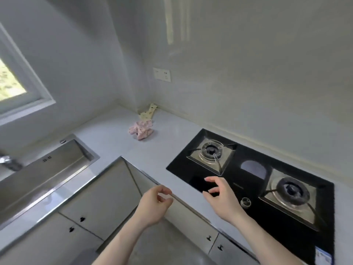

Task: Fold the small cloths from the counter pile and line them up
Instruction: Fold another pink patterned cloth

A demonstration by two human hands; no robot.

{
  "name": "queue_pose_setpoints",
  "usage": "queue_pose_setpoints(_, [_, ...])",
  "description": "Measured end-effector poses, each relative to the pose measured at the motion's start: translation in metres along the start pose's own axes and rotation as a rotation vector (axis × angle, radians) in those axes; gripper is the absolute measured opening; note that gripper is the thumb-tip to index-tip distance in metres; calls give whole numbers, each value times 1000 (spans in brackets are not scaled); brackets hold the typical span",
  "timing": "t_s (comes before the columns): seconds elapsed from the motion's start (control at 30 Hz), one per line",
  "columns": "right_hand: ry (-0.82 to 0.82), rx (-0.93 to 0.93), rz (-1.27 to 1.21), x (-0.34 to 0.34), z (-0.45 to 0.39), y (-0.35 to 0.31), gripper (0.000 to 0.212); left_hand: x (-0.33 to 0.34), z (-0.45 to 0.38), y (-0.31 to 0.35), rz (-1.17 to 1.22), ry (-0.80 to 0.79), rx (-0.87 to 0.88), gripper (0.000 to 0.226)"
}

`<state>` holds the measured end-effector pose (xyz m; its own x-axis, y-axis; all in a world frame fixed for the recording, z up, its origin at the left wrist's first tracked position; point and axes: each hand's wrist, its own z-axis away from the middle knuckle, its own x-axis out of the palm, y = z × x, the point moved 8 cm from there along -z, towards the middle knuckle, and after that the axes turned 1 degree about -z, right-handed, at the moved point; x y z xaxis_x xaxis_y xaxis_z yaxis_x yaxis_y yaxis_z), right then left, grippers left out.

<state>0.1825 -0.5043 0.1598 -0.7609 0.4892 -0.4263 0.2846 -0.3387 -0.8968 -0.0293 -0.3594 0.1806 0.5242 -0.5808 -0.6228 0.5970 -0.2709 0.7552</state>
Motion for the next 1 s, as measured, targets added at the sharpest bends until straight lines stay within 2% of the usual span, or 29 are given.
queue_pose_setpoints(0.3, [-200, -59, 50, 112, -100, -57, 39, -104, -43, -81, -15, 159, -112, 13])
queue_pose_setpoints(0.6, [-337, -89, 86, 214, -216, -106, 36, -198, -131, -123, -100, 203, -154, 13])
queue_pose_setpoints(0.73, [-335, -97, 93, 233, -245, -114, 35, -204, -169, -135, -132, 152, -151, 17])
queue_pose_setpoints(1.0, [-185, 0, 111, 233, -294, -101, 37, -205, -295, -146, -229, -67, -59, 40])
